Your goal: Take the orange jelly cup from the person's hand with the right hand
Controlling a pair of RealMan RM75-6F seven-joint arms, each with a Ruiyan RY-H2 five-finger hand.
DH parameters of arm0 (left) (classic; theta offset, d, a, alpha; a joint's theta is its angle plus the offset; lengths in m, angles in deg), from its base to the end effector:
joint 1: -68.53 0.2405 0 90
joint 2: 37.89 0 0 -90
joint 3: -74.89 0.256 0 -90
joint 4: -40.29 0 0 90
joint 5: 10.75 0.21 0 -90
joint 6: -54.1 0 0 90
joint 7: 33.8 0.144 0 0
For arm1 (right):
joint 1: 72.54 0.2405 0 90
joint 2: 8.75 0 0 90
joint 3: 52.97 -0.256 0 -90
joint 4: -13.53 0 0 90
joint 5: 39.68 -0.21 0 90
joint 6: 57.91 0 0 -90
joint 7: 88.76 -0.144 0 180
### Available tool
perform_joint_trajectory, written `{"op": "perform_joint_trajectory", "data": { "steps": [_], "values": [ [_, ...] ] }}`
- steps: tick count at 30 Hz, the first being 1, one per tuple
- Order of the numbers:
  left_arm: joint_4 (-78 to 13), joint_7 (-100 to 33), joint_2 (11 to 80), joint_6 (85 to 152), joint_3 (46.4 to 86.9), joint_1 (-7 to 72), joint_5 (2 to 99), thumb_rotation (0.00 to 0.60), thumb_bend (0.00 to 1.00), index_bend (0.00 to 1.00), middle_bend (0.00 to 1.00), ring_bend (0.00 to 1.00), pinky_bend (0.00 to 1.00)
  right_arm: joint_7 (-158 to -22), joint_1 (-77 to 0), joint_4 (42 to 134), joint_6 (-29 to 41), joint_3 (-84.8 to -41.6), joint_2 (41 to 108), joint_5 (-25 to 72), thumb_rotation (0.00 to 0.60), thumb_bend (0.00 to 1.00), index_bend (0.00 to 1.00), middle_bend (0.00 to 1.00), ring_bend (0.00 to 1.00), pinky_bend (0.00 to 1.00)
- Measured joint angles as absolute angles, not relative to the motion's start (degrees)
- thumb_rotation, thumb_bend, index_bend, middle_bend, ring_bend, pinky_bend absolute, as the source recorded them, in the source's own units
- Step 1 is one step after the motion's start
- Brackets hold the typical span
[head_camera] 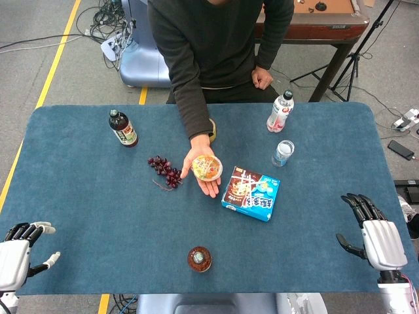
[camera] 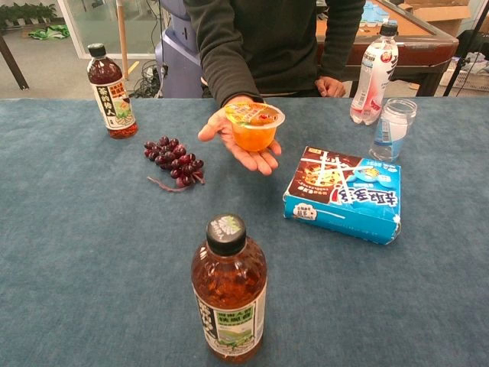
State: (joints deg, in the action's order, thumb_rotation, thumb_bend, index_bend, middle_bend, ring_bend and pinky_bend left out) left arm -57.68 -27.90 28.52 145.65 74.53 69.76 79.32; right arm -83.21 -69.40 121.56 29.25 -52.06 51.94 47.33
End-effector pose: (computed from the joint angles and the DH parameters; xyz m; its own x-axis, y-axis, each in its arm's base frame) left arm -0.2926 0.1390 0.1452 0.3673 -0.0254 0.9298 0.9301 0.0213 -0.3668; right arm -0.2661 -0.1551 0.1524 0.2896 -0.0540 0.9556 -0.9571 -0.0019 0.2899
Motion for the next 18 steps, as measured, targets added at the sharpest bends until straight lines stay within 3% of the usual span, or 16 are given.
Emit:
{"op": "perform_joint_trajectory", "data": {
  "steps": [10, 18],
  "values": [
    [-57.9, -27.6, 28.6, 145.7, 74.6, 69.8, 79.4, 0.600, 0.17, 0.41, 0.34, 0.29, 0.18, -83.5, -69.1, 122.4, 28.8, -52.5, 51.2, 49.6, 0.600, 0.22, 0.14, 0.13, 0.08, 0.27],
    [-57.8, -27.3, 28.8, 145.3, 74.7, 69.6, 79.5, 0.600, 0.17, 0.41, 0.34, 0.29, 0.18, -81.9, -64.4, 126.9, 21.4, -54.1, 48.9, 48.9, 0.600, 0.22, 0.14, 0.13, 0.08, 0.27]
  ]
}}
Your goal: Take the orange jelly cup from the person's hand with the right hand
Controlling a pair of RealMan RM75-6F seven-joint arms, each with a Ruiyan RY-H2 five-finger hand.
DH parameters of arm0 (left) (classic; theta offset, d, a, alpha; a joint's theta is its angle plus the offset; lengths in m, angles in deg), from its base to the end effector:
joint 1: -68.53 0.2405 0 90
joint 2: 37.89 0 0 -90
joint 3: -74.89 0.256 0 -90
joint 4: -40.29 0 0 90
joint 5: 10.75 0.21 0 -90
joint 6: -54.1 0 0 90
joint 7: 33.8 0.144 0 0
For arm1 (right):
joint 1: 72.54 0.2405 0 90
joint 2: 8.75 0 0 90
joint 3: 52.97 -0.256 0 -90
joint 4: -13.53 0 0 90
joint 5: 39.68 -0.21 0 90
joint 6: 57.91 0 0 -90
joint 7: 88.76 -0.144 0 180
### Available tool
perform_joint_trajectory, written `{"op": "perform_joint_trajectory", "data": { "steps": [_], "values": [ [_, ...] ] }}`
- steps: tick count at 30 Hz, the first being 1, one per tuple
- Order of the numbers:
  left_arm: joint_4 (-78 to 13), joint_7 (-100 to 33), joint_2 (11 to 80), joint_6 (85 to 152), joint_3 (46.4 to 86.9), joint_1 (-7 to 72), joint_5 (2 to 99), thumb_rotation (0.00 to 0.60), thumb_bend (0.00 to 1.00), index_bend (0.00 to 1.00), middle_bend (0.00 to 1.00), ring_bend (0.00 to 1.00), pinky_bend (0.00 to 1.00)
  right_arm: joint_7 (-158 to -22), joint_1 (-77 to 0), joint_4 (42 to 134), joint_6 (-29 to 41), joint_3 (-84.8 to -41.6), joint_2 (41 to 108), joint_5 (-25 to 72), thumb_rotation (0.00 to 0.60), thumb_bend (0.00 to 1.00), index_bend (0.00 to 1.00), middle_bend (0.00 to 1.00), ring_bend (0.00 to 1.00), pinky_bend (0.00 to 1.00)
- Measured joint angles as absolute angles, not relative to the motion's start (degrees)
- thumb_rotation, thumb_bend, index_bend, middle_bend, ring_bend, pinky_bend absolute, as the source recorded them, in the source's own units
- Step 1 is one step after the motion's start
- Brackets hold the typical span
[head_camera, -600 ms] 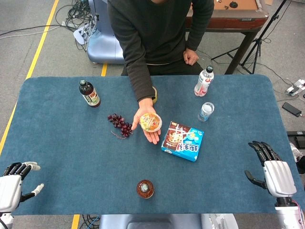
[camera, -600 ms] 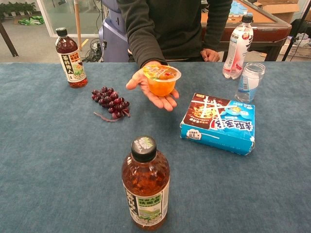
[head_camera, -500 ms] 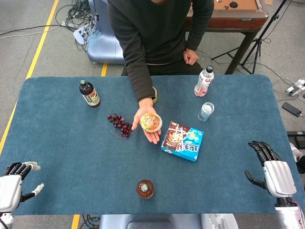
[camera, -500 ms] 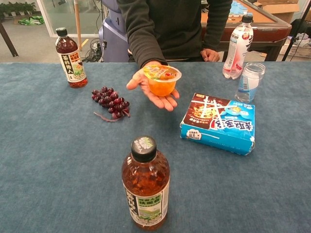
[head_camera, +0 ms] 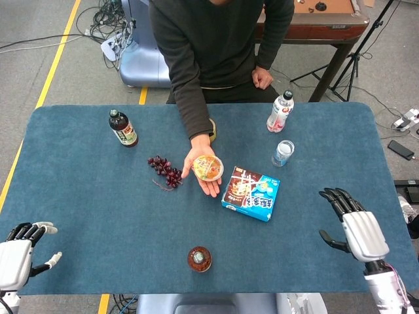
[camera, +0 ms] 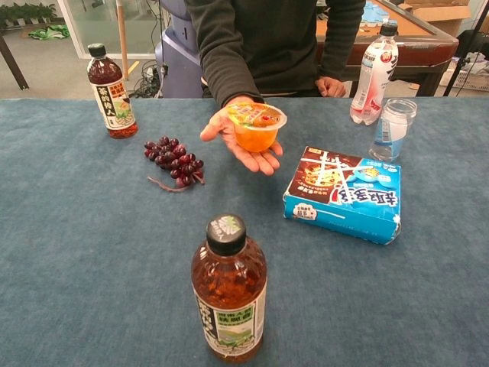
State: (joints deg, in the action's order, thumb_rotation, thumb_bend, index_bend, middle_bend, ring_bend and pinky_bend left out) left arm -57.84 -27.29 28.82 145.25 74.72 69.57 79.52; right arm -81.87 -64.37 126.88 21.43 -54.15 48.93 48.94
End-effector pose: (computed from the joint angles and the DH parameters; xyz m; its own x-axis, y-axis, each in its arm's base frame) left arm -0.2911 0.1393 0.1420 0.3695 -0.0167 0.9291 0.9292 0.0144 -0.3692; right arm -0.2317 -0.1807 0.1467 0.2892 -0.1272 0.9488 -0.9521 -0.1409 0.2713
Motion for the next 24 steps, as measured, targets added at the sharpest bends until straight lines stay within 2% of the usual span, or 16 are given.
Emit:
{"op": "perform_joint_trajectory", "data": {
  "steps": [7, 12, 18, 24],
  "values": [
    [-57.5, -27.1, 29.1, 145.1, 74.9, 69.6, 79.4, 0.600, 0.17, 0.41, 0.34, 0.29, 0.18, -78.2, -55.8, 130.7, 10.3, -58.8, 48.0, 41.8, 0.600, 0.22, 0.14, 0.13, 0.06, 0.27],
    [-57.3, -27.0, 29.4, 145.0, 75.0, 69.7, 79.3, 0.600, 0.17, 0.41, 0.34, 0.29, 0.18, -75.5, -47.6, 130.8, 2.4, -63.4, 49.4, 32.8, 0.600, 0.22, 0.14, 0.12, 0.04, 0.27],
    [-57.1, -27.1, 29.4, 145.1, 75.0, 69.7, 79.3, 0.600, 0.17, 0.41, 0.34, 0.29, 0.18, -71.9, -38.1, 126.9, -3.9, -67.8, 54.6, 21.3, 0.600, 0.22, 0.14, 0.11, 0.03, 0.27],
    [-57.0, -27.1, 29.4, 145.1, 75.1, 69.9, 79.1, 0.600, 0.17, 0.41, 0.34, 0.29, 0.18, -67.4, -28.7, 120.6, -8.3, -69.9, 61.1, 11.9, 0.600, 0.20, 0.13, 0.10, 0.02, 0.24]
  ]
}}
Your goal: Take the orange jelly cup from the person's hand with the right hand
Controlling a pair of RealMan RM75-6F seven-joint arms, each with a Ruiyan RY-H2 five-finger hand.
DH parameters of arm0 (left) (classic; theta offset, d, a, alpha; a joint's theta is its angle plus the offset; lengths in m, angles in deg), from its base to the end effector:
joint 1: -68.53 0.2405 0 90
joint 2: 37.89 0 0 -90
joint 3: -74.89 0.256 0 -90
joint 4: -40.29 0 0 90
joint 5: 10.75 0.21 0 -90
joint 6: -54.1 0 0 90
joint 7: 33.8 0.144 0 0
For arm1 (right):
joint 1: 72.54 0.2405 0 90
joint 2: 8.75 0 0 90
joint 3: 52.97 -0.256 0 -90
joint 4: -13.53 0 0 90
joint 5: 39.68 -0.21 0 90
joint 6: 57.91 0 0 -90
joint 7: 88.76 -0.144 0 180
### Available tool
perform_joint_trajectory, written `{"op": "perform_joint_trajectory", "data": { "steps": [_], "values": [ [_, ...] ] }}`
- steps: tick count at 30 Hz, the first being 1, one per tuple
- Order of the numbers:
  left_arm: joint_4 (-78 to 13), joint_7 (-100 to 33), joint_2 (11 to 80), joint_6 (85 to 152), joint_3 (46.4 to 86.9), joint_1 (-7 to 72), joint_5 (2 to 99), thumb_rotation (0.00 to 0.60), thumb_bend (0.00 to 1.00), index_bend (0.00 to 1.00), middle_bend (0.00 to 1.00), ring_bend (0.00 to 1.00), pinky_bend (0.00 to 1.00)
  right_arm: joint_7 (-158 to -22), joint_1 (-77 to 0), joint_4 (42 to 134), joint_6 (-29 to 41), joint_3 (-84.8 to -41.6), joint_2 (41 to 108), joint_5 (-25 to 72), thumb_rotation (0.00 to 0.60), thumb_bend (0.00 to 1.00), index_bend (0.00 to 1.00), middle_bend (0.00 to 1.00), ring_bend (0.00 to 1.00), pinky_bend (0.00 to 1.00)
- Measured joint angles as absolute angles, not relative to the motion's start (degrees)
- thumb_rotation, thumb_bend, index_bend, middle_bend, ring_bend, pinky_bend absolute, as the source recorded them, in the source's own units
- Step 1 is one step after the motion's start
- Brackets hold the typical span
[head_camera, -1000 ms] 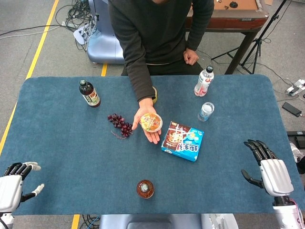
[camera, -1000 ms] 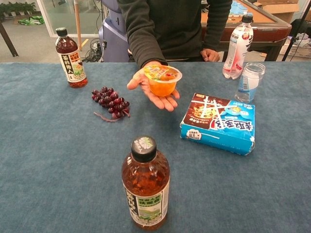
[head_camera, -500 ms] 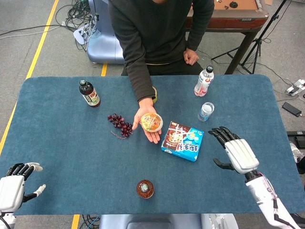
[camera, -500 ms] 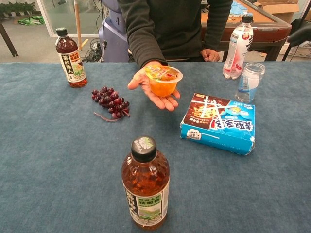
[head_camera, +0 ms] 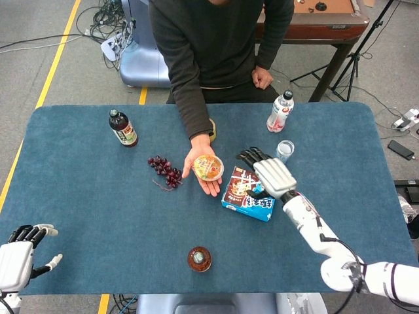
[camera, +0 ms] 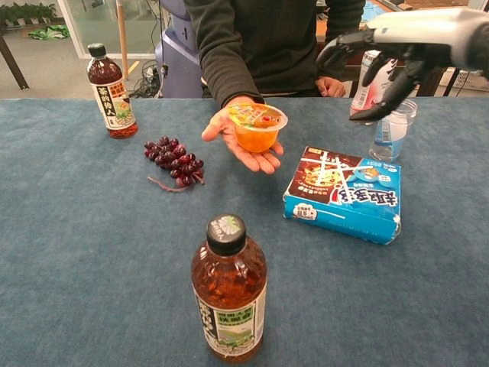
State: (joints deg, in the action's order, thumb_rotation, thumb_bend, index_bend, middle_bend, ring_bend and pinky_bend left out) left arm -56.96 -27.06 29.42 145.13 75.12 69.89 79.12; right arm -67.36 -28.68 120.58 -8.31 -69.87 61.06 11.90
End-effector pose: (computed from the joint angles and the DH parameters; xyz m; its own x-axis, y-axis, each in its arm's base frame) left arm -0.2953 0.1362 0.1389 0.3778 -0.0046 0.9259 0.9256 0.0264 -0.3775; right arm -0.1053 -0.3402 0.0657 0.3399 -0.3388 0.8773 -0.9110 -0.3501 0.2178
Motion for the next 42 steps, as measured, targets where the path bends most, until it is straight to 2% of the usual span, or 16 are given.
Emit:
{"op": "perform_joint_trajectory", "data": {
  "steps": [8, 18, 29, 32, 42],
  "values": [
    [-56.9, -27.1, 29.3, 145.2, 75.0, 70.0, 78.9, 0.600, 0.17, 0.41, 0.34, 0.29, 0.18, -62.8, -18.9, 112.1, -10.8, -70.5, 69.3, 3.2, 0.600, 0.17, 0.12, 0.10, 0.02, 0.22],
    [-56.3, -28.0, 29.0, 145.4, 74.9, 70.4, 78.2, 0.600, 0.17, 0.41, 0.34, 0.29, 0.18, -60.6, -11.2, 103.1, -12.3, -70.0, 76.8, -3.1, 0.600, 0.17, 0.12, 0.10, 0.02, 0.22],
    [-55.5, -29.2, 29.0, 145.7, 74.9, 70.7, 77.8, 0.600, 0.17, 0.41, 0.34, 0.29, 0.18, -59.2, -6.6, 98.6, -12.7, -68.6, 80.2, -7.6, 0.600, 0.21, 0.12, 0.11, 0.02, 0.22],
    [-55.2, -29.5, 29.0, 145.8, 74.9, 70.9, 77.8, 0.600, 0.17, 0.41, 0.34, 0.29, 0.18, -59.0, -6.1, 97.8, -12.9, -68.0, 80.4, -8.8, 0.600, 0.24, 0.12, 0.12, 0.02, 0.22],
    [-54.8, -29.6, 29.2, 145.6, 74.8, 70.8, 77.7, 0.600, 0.17, 0.41, 0.34, 0.29, 0.18, -61.0, -5.8, 97.5, -13.0, -67.5, 80.1, -8.5, 0.600, 0.25, 0.12, 0.14, 0.02, 0.22]
  ]
}}
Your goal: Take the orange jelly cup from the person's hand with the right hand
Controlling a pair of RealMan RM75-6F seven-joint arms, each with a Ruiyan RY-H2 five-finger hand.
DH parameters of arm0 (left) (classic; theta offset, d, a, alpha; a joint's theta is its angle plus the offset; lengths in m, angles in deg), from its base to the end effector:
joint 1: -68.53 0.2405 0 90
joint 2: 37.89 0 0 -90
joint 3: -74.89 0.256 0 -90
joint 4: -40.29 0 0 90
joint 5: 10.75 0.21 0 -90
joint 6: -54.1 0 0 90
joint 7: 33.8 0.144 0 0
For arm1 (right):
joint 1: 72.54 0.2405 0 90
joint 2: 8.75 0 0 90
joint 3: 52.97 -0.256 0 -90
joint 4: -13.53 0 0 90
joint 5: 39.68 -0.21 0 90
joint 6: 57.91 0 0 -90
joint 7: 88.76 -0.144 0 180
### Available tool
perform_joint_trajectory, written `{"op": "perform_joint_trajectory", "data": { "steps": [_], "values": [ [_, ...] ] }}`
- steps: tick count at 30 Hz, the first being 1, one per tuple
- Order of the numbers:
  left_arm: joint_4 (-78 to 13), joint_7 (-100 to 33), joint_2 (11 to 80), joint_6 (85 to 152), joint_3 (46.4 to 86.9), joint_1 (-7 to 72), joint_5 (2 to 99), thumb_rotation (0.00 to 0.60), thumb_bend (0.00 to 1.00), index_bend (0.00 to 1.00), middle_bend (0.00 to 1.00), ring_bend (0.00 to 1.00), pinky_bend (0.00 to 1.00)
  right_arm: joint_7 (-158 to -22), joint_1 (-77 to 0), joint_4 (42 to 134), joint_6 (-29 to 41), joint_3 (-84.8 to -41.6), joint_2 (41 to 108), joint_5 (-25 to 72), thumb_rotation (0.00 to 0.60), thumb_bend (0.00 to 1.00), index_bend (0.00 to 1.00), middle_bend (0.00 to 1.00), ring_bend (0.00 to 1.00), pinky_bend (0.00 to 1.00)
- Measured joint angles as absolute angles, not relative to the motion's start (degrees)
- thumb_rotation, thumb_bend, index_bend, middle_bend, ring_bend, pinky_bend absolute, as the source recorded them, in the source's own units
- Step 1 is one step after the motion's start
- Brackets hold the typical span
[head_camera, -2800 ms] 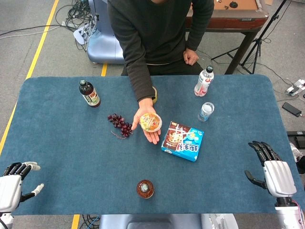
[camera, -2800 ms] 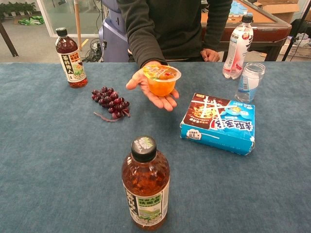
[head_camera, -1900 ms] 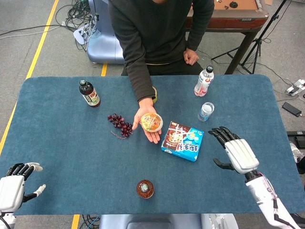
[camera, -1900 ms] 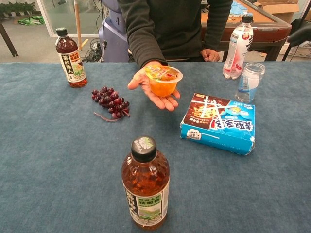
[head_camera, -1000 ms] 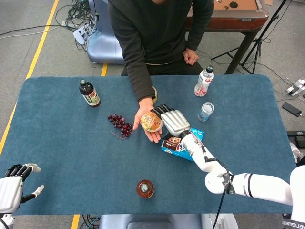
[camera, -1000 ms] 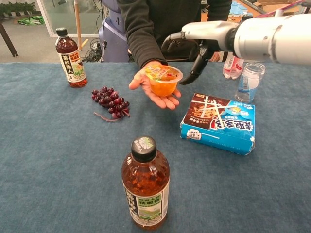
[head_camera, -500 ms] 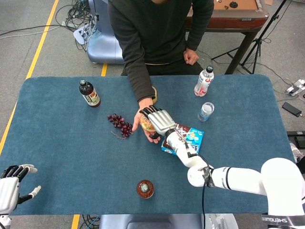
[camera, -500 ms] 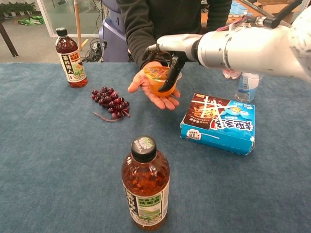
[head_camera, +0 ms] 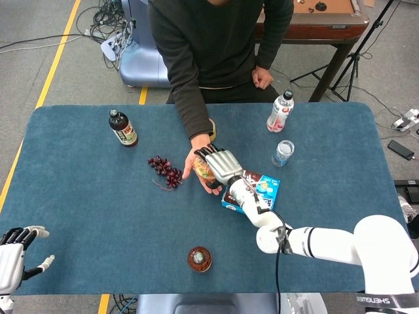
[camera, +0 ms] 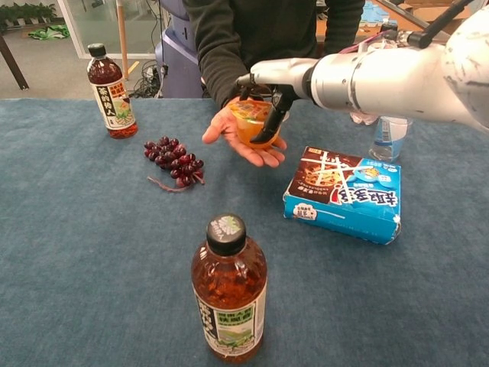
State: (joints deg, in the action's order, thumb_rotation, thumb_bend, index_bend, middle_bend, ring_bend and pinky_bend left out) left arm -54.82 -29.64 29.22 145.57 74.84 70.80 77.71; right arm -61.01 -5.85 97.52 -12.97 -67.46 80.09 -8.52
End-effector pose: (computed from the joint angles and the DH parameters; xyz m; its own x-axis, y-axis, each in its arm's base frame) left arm -0.3079 0.1320 0.1449 0.3748 -0.0097 0.9270 0.9253 0.0654 -0.3735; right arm -0.0347 -0.3997 -0.0302 0.4088 -0.4065 0.8171 -0.8902 -0.3747 0.2590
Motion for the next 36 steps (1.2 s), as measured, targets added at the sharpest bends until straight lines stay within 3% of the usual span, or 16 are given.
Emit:
{"op": "perform_joint_trajectory", "data": {
  "steps": [6, 11, 13, 22, 30, 36],
  "values": [
    [-54.8, -29.5, 29.3, 145.7, 74.9, 70.9, 77.7, 0.600, 0.17, 0.41, 0.34, 0.29, 0.18, -60.9, -5.2, 96.3, -12.8, -66.8, 81.6, -8.3, 0.600, 0.33, 0.23, 0.18, 0.05, 0.26],
    [-54.6, -29.8, 29.2, 145.9, 74.8, 71.1, 77.5, 0.600, 0.17, 0.41, 0.34, 0.29, 0.18, -62.3, -5.6, 95.1, -11.0, -67.1, 82.8, -6.2, 0.600, 0.45, 0.46, 0.33, 0.20, 0.44],
    [-54.5, -29.8, 29.2, 145.8, 74.9, 71.1, 77.5, 0.600, 0.17, 0.41, 0.34, 0.29, 0.18, -63.5, -6.1, 94.8, -10.1, -67.3, 83.1, -4.7, 0.600, 0.47, 0.50, 0.37, 0.24, 0.50],
    [-54.3, -30.1, 29.1, 146.1, 74.8, 71.3, 77.5, 0.600, 0.17, 0.41, 0.34, 0.29, 0.18, -67.0, -9.8, 99.3, -7.3, -67.4, 80.2, 1.7, 0.600, 0.48, 0.51, 0.38, 0.27, 0.53],
    [-54.4, -30.2, 29.1, 146.1, 74.9, 71.3, 77.9, 0.600, 0.17, 0.41, 0.34, 0.29, 0.18, -69.8, -17.1, 110.8, -2.7, -65.3, 69.7, 7.7, 0.600, 0.48, 0.51, 0.38, 0.27, 0.53],
    [-54.6, -29.9, 29.1, 146.0, 74.9, 71.2, 78.2, 0.600, 0.17, 0.41, 0.34, 0.29, 0.18, -72.9, -23.5, 114.2, -0.1, -61.9, 63.8, 12.1, 0.600, 0.48, 0.51, 0.38, 0.27, 0.53]
  ]
}}
